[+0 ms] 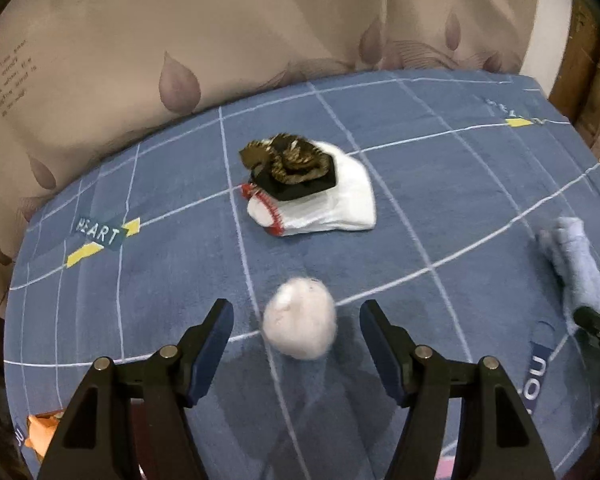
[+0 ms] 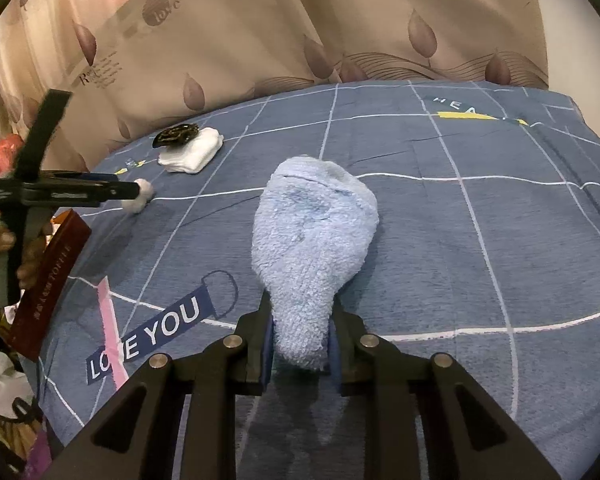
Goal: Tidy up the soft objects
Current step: 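Grasp the white ball with the left tool and drop it into the tray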
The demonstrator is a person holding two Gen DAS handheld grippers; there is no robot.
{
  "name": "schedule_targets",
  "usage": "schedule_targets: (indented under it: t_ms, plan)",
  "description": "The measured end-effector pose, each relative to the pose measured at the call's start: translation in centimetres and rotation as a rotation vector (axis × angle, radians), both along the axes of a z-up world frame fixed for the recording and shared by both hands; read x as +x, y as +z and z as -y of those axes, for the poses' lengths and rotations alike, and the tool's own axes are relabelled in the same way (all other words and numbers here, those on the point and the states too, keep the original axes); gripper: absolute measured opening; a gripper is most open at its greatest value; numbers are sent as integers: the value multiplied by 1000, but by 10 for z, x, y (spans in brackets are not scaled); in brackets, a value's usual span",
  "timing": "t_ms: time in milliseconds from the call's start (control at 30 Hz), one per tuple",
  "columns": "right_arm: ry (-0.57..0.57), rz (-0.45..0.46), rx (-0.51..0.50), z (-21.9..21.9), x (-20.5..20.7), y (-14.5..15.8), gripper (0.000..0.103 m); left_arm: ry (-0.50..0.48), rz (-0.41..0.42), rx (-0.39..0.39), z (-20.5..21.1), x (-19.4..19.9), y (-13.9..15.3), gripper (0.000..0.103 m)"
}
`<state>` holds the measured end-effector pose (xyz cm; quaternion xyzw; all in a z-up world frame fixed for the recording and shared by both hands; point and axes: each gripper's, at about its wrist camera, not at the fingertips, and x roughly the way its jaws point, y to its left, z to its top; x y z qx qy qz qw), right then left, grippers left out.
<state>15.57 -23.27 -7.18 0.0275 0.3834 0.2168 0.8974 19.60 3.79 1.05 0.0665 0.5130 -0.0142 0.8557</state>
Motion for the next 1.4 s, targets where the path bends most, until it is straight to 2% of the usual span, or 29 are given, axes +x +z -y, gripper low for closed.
schedule_targets:
  t_ms: [33,100,133,167,200,267,300,433,533,767,900,967,1100,1167,1200,1267,1400]
  plan:
    - [1,-1,3,1,0,0,22,7,-8,6,-2,3,-4,67]
    - [4,-3,9,1,1,0,23,22,-13,-33,-8,7,-11,67]
    - [5,-4,12,1,1,0,23,28,-18,-77,-13,9,-14,57]
    - [5,-6,13,2,1,0,23,35,-24,-124,-17,10,-16,42]
    - [6,-7,15,2,2,0,24,46,-27,-147,-19,10,-18,24]
    - [5,-13,21,3,3,0,25,86,-76,-148,-24,13,-27,23]
    - [5,-15,25,3,3,-1,25,98,-75,-158,-26,12,-29,22]
    - [5,-19,30,4,4,-1,25,105,-45,-125,-20,1,-21,20]
    - [4,-20,31,5,5,-1,25,120,11,-142,-11,-21,-5,20]
    - [4,-19,16,4,5,-1,25,124,47,-342,13,-120,32,20]
    - [4,-14,2,3,5,-1,25,151,50,-417,9,-171,44,20]
    - [3,-12,-2,3,4,-1,25,198,64,-439,-12,-199,56,20]
    - [2,-8,-13,1,4,-1,25,291,105,-353,-60,-234,79,20]
    - [0,-6,-19,0,3,-1,25,358,118,-276,-98,-241,89,20]
    - [-1,-5,-22,0,3,-1,25,371,118,-252,-108,-241,90,20]
    - [-2,-3,-28,0,3,-1,25,415,128,-155,-139,-234,93,21]
    - [-3,-1,-36,-1,2,-1,25,459,109,-80,-176,-212,79,21]
